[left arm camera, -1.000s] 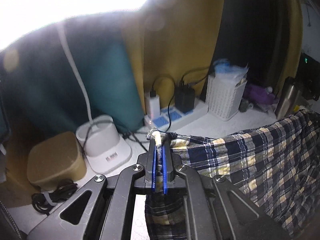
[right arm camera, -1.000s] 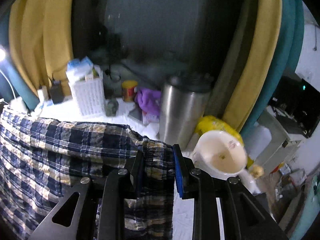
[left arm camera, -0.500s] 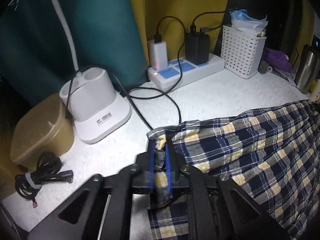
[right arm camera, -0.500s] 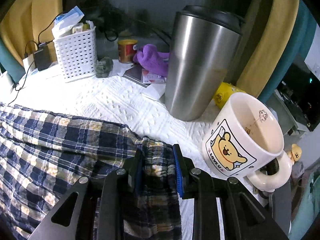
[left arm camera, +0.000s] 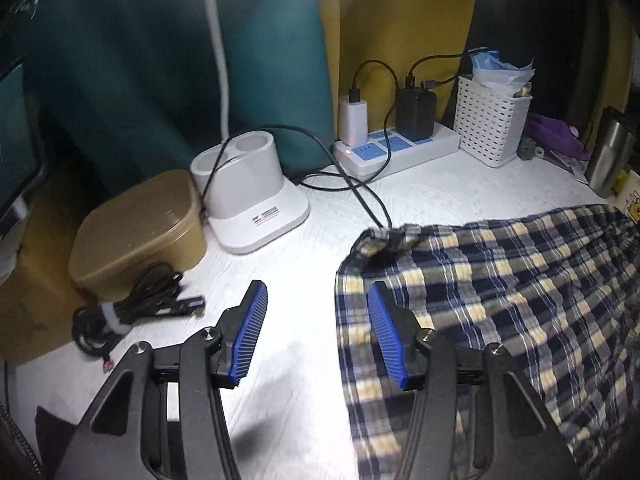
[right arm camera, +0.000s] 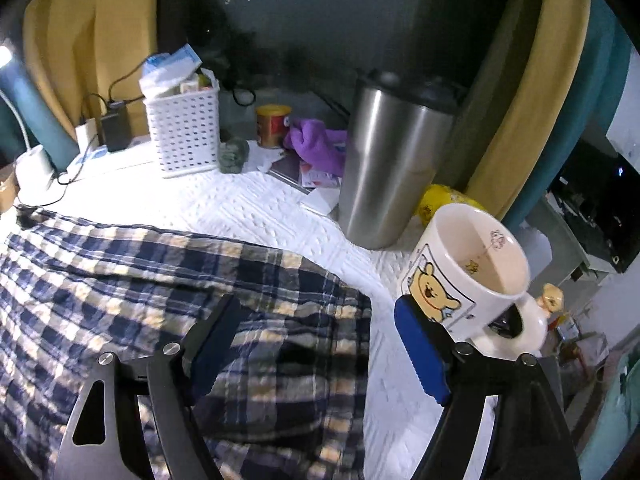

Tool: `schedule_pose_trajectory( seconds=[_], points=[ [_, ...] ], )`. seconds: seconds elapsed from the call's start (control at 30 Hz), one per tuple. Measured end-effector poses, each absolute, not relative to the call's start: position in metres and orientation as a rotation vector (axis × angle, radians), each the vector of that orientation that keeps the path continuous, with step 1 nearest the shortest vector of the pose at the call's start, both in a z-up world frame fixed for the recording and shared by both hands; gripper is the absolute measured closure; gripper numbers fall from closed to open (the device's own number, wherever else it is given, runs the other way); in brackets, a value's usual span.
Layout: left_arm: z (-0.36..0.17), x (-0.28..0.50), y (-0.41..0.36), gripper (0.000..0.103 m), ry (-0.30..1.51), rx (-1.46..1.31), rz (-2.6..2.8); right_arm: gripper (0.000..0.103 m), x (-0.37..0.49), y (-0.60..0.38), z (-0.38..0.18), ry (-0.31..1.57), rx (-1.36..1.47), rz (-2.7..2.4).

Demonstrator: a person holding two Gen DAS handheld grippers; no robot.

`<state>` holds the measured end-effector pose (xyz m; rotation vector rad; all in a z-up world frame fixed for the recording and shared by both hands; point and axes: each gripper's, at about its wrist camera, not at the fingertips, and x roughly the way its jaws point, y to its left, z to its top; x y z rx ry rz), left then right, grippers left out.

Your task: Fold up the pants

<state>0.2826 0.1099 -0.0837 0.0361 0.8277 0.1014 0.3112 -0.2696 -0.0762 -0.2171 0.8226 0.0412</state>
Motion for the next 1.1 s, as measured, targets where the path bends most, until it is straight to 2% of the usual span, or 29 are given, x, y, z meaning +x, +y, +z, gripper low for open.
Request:
schedule_pose_trajectory(
  seconds=[0.5, 0.83, 1.1],
  points=[
    [-0.066, 0.197, 0.103, 0.050, 0.771, -0.020, 0.058, 0.022, 0.210, -0.280, -0.042, 0.777, -0.211, 0.036],
    [-0.076, 0.131, 0.091, 0.049, 0.779, -0.051, -0.005, 0.022, 0.151, -0.288, -0.048, 0.794, -0.213, 0.033],
    [-0.095, 0.087, 0.079, 0.044, 0.807, -0.042, -0.047, 0.022, 0.114, -0.295, -0.064, 0.836, -0.213, 0.026]
  ],
)
